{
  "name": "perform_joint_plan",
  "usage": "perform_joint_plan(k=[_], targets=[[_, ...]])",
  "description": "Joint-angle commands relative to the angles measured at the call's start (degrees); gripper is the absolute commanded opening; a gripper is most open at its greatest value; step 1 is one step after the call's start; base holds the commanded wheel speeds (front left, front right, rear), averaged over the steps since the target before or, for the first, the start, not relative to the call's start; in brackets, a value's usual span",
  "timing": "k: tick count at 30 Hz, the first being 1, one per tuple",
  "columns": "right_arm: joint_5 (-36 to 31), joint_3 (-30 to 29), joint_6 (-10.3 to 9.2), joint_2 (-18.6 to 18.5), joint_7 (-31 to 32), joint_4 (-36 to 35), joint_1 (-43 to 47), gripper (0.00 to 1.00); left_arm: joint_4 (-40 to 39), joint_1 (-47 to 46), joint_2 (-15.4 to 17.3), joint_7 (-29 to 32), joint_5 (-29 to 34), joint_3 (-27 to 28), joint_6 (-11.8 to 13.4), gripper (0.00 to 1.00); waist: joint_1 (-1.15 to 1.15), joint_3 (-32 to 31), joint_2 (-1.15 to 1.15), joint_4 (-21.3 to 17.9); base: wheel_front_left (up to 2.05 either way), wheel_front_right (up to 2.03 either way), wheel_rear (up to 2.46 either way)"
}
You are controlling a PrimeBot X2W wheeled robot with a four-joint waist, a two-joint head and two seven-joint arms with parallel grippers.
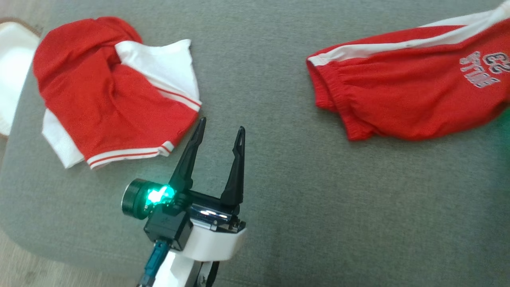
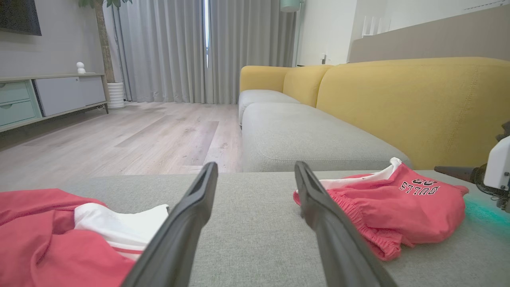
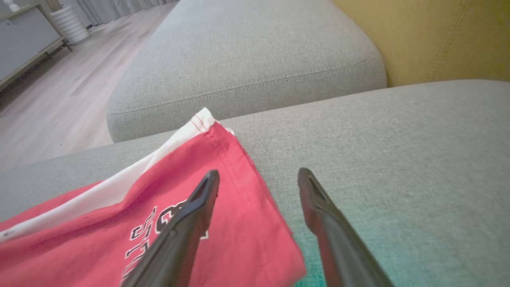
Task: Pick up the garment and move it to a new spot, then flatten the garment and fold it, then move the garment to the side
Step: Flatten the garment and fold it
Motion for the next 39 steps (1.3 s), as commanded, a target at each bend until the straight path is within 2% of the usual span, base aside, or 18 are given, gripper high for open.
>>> perform_joint_plan(k=[1,4,11,12,13,14,19,24,32,39], targets=[[-0.7,0.4,-0.11,-1.3,-0.5,-0.5,-1.3,1.0,-2.2,0.1,-0.1,-0.3,0.5,1.5,0.6,1.0,0.0,0.2,0.0,0.8,0.0,0.0,0.0],[-2.7,-0.8,-0.11,-1.9,-0.4,5.7,-4.2,1.0,-2.3,0.2,-0.2,-0.3,1.2,1.0,0.5,1.0,0.0,0.9,0.0,1.6,0.0,0.0,0.0],[-4.3,-1.0,-0.11,-1.8,0.9,13.9,-7.8,1.0,-2.4,-0.8,-0.3,-0.3,1.9,1.0,0.1,1.0,0.0,2.9,0.0,1.9,0.0,0.0,0.0],[-4.0,-0.9,-0.11,-1.6,1.1,14.6,-8.2,0.84,-2.3,-0.9,-0.3,-0.3,1.9,0.9,0.1,1.0,0.0,3.1,0.0,1.8,0.0,0.0,0.0],[-3.7,-0.8,-0.11,-1.4,1.3,15.3,-8.6,0.36,-2.2,-1.0,-0.3,-0.3,1.9,0.9,0.1,1.0,0.0,3.2,0.0,1.7,0.0,0.0,0.0],[-3.1,-0.6,-0.11,-1.0,1.5,15.7,-9.0,0.0,-2.2,-1.1,-0.3,-0.3,1.9,0.9,0.2,1.0,0.0,3.3,0.0,1.5,0.0,0.0,0.0],[-1.2,0.8,-0.11,0.0,-1.1,16.2,-9.9,0.0,-2.1,-1.4,-0.3,-0.3,1.3,1.1,0.2,1.0,0.0,2.7,0.0,-0.8,0.0,0.0,0.0],[0.1,2.0,-0.11,0.7,-4.3,17.3,-9.2,0.0,-1.4,-1.4,-0.3,-0.3,1.1,1.5,0.1,1.0,0.0,0.0,0.0,-4.5,0.0,0.0,0.0],[1.1,1.1,-0.11,-2.2,-6.3,21.3,-6.3,0.0,-0.8,-0.5,-0.3,-0.3,1.1,2.2,0.0,1.0,0.0,-4.0,0.0,-9.6,0.0,0.0,0.0],[2.1,1.0,-0.11,-3.1,-8.9,21.1,-5.3,0.0,-0.7,0.2,-0.3,-0.3,0.9,2.5,0.0,1.0,0.0,-5.4,0.0,-11.3,0.0,0.0,0.0]])
